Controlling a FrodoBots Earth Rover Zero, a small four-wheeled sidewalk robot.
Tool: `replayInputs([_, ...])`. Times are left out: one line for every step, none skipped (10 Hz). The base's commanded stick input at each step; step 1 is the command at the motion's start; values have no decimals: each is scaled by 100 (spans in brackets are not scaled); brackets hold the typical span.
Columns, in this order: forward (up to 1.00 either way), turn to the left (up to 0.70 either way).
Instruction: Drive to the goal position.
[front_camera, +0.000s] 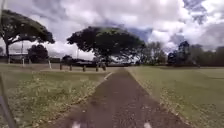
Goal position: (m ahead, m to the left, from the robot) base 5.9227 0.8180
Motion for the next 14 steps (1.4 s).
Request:
replayInputs([85,0])
replayInputs([85,0])
replayInputs([85,0])
replayInputs([85,0])
replayInputs([85,0])
replayInputs([85,0])
replayInputs([85,0])
replayInputs([85,0])
replayInputs([85,-2])
replayInputs([85,-26])
replayInputs([85,-12])
replayInputs([85,0])
replayInputs([85,0])
replayInputs([85,0])
